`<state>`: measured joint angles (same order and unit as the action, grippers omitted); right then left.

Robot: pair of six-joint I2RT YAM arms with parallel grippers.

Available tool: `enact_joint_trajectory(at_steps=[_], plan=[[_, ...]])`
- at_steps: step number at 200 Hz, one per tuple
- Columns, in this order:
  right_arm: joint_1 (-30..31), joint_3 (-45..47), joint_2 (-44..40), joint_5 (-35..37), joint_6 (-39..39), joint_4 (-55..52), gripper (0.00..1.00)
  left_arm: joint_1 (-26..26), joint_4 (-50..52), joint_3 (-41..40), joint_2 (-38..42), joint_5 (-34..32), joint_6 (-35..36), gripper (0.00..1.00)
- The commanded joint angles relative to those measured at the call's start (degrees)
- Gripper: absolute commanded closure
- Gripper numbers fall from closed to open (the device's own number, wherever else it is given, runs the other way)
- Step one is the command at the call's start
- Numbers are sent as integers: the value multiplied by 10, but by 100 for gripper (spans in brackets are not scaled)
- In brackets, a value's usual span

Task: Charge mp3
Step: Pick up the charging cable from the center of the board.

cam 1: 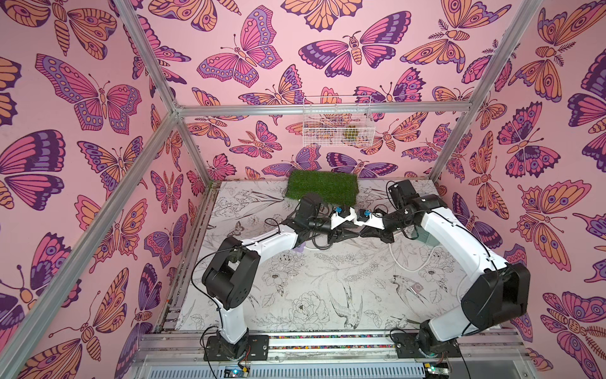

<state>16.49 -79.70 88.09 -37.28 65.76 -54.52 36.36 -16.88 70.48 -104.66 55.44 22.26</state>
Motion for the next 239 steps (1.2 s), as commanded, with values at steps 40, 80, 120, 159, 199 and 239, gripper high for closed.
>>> enact_joint_trajectory(at_steps=[40, 80, 120, 159, 199, 239], plan=[[7, -16, -7, -42, -38, 14, 100, 14, -4, 0, -17, -12, 1, 70], [7, -3, -11, -48, -41, 22, 100, 10, -78, -37, 1, -16, -27, 69], [7, -2, -12, -57, -40, 18, 100, 6, -79, -44, 3, -20, -25, 68], [7, 0, -14, -64, -42, 16, 100, 6, -79, -48, 9, -15, -25, 76], [8, -3, -11, -60, -51, 17, 100, 6, -80, -47, 11, -10, -29, 81], [14, 0, -11, -41, -55, 20, 100, 9, -84, -43, 12, -9, -37, 83]])
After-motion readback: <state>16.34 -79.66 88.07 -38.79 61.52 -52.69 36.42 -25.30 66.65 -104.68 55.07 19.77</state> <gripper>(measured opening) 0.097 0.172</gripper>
